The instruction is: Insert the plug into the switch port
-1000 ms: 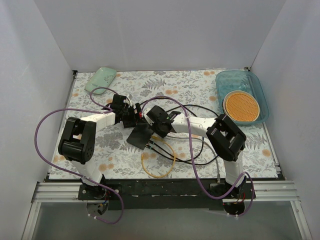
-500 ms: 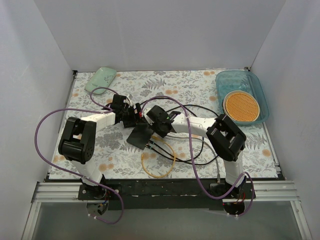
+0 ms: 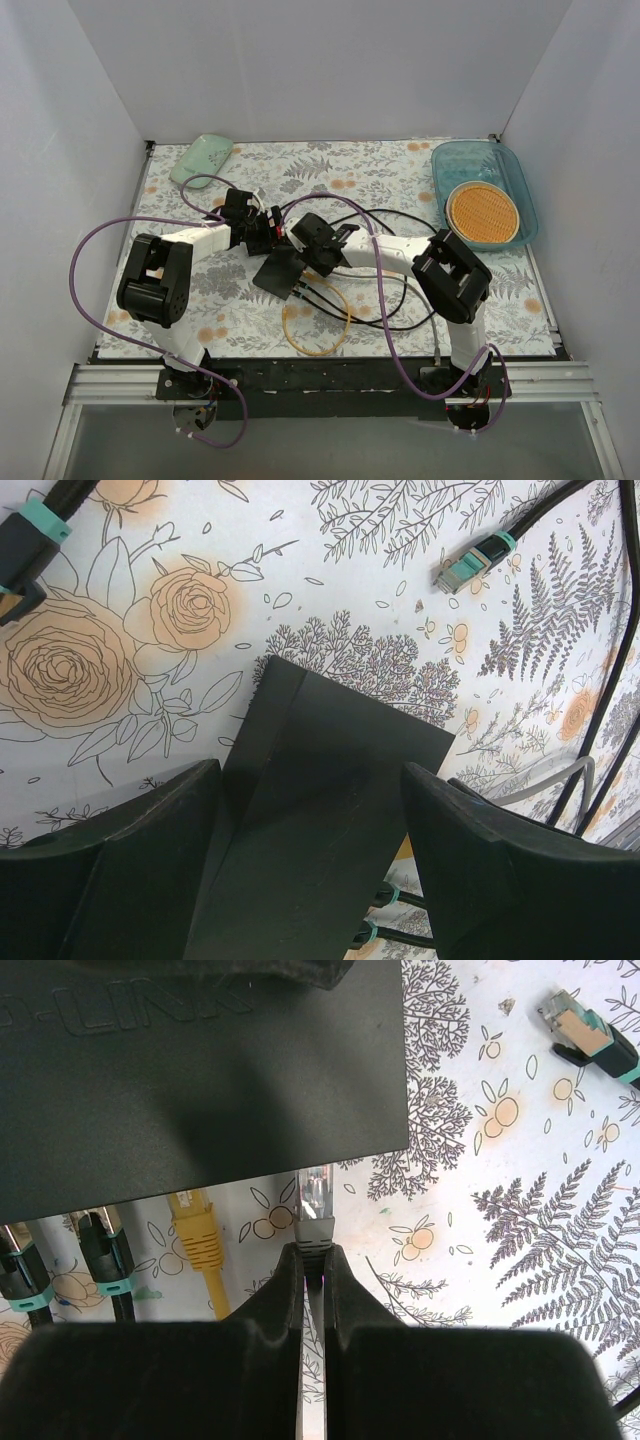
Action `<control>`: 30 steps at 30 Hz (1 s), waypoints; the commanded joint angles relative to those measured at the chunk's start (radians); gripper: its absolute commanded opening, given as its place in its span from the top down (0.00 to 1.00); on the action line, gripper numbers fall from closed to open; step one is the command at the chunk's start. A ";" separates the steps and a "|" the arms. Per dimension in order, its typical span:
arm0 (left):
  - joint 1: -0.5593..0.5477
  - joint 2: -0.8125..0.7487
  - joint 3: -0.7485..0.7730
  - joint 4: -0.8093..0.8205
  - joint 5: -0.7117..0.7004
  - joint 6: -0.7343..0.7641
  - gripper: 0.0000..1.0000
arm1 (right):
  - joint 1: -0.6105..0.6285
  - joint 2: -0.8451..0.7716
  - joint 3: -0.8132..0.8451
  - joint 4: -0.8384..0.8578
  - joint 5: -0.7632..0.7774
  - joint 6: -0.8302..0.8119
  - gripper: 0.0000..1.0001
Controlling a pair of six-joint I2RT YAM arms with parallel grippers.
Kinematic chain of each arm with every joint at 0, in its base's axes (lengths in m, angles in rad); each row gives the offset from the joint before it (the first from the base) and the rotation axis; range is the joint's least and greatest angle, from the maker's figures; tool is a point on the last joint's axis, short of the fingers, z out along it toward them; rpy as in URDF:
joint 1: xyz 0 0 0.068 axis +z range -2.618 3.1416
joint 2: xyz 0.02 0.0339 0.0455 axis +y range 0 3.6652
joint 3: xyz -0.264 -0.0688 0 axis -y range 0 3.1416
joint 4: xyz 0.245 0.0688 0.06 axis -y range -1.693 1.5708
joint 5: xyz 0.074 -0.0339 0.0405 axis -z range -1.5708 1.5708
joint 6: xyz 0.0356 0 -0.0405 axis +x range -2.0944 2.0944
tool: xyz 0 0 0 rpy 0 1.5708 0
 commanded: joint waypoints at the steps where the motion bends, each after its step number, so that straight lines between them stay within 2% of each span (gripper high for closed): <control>1: 0.002 0.009 -0.023 -0.016 0.012 0.005 0.29 | 0.016 -0.027 0.030 0.062 -0.004 0.016 0.99; 5: 0.002 0.012 -0.022 -0.010 0.032 0.011 0.30 | 0.018 -0.034 0.025 0.092 0.006 0.004 0.99; 7: 0.002 0.012 -0.022 -0.007 0.048 0.013 0.35 | 0.015 -0.029 0.031 0.099 0.009 -0.005 0.99; 11: 0.002 0.008 -0.029 -0.005 0.077 0.008 0.40 | 0.016 -0.011 0.040 0.112 0.009 -0.004 0.99; 22: 0.001 -0.027 -0.075 0.008 0.143 0.001 0.42 | 0.016 0.019 0.054 0.201 0.042 0.053 0.99; 30: -0.015 -0.009 -0.072 0.008 0.180 0.007 0.44 | 0.015 -0.023 -0.038 0.347 0.064 0.048 0.99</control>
